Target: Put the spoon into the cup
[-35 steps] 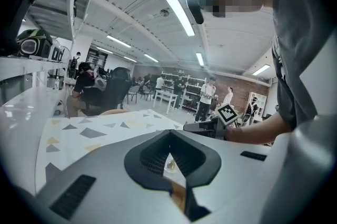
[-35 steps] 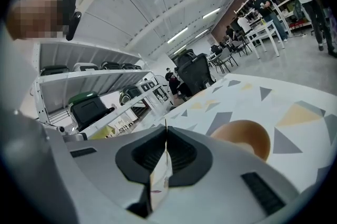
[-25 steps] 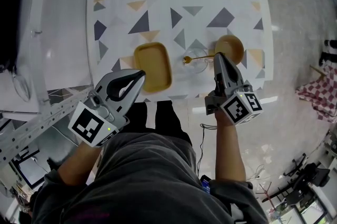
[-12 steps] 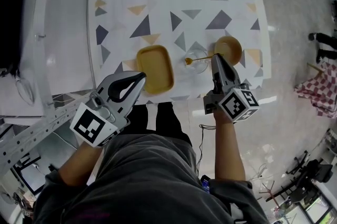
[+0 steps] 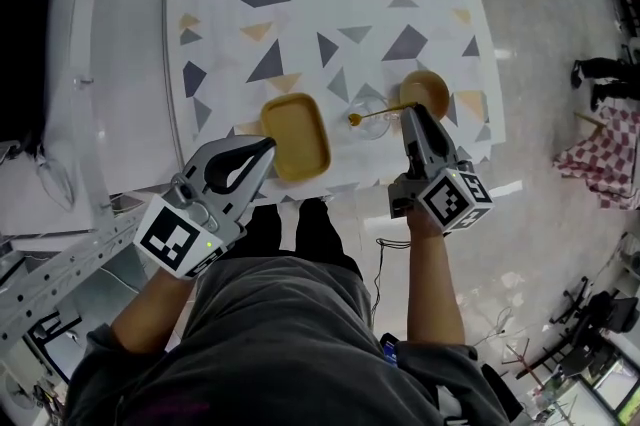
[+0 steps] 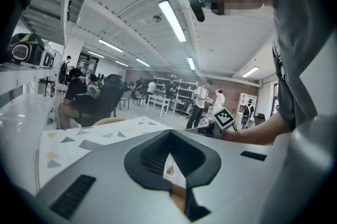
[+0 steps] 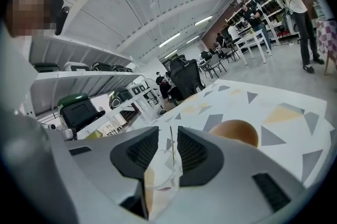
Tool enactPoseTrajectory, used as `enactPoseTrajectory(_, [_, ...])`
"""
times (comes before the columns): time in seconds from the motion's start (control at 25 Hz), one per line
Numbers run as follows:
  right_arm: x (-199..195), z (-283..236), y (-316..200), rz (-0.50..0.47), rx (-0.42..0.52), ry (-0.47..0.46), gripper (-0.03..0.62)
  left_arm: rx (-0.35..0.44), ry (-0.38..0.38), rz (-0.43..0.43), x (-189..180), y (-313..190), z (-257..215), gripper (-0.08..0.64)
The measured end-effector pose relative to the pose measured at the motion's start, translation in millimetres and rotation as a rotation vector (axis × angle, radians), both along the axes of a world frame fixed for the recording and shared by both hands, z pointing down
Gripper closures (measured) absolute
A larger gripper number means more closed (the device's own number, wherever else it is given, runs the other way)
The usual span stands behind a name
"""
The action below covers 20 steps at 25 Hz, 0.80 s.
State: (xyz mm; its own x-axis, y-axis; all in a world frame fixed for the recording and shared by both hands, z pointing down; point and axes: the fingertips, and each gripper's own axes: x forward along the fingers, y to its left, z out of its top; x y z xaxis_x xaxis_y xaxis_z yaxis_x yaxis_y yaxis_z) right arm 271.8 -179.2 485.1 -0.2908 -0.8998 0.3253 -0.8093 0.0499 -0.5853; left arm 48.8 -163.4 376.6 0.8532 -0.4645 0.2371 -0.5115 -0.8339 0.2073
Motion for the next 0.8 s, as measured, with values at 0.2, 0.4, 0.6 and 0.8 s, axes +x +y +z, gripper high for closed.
enactPoseTrajectory(0.2, [6, -21, 13, 0.043, 0.026, 0.020, 0.486, 0.026, 0.012, 0.017, -7, -1, -13, 0.545])
enactPoseTrajectory(0.4, [7, -44, 28, 0.076, 0.059, 0.050, 0.486, 0.048, 0.034, 0.036, -15, 0, -25, 0.545])
enactPoseTrajectory(0.6, [-2, -74, 41, 0.086, 0.102, 0.077, 0.486, 0.069, 0.056, 0.064, -20, 4, -37, 0.545])
enactPoseTrajectory(0.8, [-14, -105, 51, 0.085, 0.156, 0.096, 0.490, 0.088, 0.079, 0.095, -22, 9, -49, 0.545])
